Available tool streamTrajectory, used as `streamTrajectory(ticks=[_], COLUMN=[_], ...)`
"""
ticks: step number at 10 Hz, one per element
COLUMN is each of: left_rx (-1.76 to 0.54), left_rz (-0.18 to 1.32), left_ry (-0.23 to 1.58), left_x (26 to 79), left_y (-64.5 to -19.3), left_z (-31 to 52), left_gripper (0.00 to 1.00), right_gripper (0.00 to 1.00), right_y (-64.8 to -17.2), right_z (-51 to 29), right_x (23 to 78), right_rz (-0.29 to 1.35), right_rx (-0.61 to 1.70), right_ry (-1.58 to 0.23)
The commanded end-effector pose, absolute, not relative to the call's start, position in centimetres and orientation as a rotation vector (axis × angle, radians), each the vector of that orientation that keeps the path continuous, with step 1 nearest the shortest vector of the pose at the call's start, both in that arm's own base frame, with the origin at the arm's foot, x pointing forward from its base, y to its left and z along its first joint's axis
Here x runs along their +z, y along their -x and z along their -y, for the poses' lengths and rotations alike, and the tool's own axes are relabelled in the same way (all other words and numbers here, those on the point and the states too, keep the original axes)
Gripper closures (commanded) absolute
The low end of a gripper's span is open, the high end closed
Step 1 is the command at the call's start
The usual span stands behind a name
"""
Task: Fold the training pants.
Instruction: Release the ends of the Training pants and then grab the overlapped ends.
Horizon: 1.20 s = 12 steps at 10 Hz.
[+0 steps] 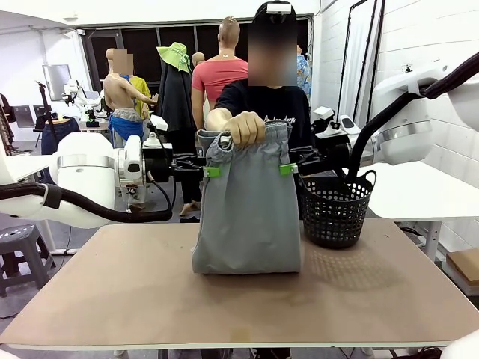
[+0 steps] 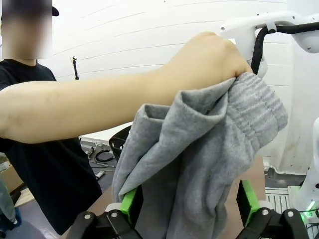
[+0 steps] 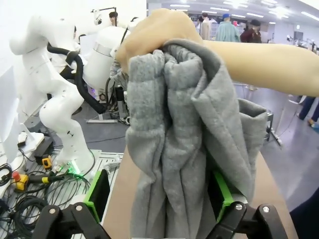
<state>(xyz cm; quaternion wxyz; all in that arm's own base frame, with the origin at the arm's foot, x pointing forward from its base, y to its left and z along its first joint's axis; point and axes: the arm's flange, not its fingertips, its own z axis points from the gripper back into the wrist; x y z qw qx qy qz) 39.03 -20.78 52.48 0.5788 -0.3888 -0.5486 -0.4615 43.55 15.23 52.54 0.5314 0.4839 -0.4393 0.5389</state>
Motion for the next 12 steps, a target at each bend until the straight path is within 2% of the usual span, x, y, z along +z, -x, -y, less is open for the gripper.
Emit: streamTrajectory(ticks=[1,9,12], left_rx=[-1.016,-0.982,-0.974], left_rz=[1.303,1.352,1.340], left_ry=[0.890,0.856,0.834], left_x=[51.9,51.7,51.7], left_y=[-38.2,-38.2,-38.1], left_z=[20.4,19.4,19.1], left_gripper=[0.00,0.00,0.00], right_gripper=[0.00,0.00,0.00], right_y=[-43.2,-42.7,-42.8], right_z=[-15.4,-14.4,-14.8], right_x=[52.4,52.6,52.2], right_rz=[1.099,1.216,1.199], right_rx=[1.236,1.163,1.165], right_ry=[-1.138,-0.985,-1.007])
